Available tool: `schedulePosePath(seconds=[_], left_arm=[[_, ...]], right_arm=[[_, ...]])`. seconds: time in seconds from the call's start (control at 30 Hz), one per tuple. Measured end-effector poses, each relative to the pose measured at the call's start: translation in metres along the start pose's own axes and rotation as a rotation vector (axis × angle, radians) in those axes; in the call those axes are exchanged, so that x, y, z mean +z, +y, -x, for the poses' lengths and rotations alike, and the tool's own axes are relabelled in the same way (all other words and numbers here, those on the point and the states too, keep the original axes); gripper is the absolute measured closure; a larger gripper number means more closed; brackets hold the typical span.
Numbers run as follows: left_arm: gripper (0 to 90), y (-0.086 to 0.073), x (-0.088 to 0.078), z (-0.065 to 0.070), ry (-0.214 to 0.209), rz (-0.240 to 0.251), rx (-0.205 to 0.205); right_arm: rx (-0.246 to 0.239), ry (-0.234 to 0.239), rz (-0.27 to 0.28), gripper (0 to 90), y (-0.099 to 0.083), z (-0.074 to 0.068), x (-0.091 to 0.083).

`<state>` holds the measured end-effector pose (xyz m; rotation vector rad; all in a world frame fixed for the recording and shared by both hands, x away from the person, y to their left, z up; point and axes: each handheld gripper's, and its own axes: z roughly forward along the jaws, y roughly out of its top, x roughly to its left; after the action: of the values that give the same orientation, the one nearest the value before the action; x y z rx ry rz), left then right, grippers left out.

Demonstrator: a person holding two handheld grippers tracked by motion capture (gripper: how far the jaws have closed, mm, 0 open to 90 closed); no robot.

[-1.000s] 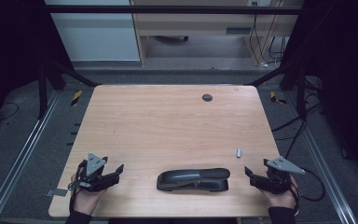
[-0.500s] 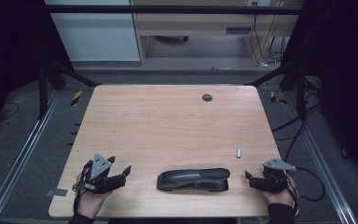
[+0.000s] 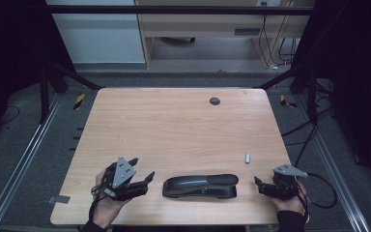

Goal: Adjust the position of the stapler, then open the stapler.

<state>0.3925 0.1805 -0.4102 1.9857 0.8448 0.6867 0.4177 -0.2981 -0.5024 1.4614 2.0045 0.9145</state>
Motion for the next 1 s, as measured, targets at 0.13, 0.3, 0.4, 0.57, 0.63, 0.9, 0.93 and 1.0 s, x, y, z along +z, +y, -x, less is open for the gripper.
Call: schedulePosePath(seconds=[0.13, 0.3, 0.4, 0.57, 0.63, 0.9, 0.93, 1.0], left_arm=[[29.7, 0.014, 0.003, 0.012, -0.021, 0.021, 0.046], [29.7, 0.027, 0.009, 0.027, -0.060, 0.025, 0.060], [29.7, 0.033, 0.013, 0.035, -0.072, 0.023, 0.082], [29.6, 0.041, 0.017, 0.044, -0.090, 0.014, 0.115], [29.6, 0.044, 0.018, 0.048, -0.093, 0.011, 0.124], [29.7, 0.056, 0.023, 0.068, -0.120, 0.015, 0.169], [29.7, 0.058, 0.024, 0.071, -0.122, 0.015, 0.180], [29.5, 0.062, 0.026, 0.076, -0.129, 0.016, 0.192]], right_arm=[[-0.001, -0.009, -0.002, 17.6, -0.001, 0.002, 0.000], [-0.007, -0.016, -0.005, 16.4, -0.002, 0.002, 0.002], [-0.009, -0.019, -0.002, 15.4, -0.002, 0.002, 0.002], [-0.010, -0.016, -0.002, 15.0, -0.002, 0.002, 0.002], [-0.006, -0.016, -0.005, 15.1, -0.002, 0.001, 0.002], [-0.019, -0.012, -0.001, 14.9, -0.002, 0.000, 0.002], [-0.021, -0.011, 0.000, 14.9, -0.002, 0.000, 0.001], [-0.021, -0.008, -0.003, 14.6, -0.002, 0.001, 0.002]])
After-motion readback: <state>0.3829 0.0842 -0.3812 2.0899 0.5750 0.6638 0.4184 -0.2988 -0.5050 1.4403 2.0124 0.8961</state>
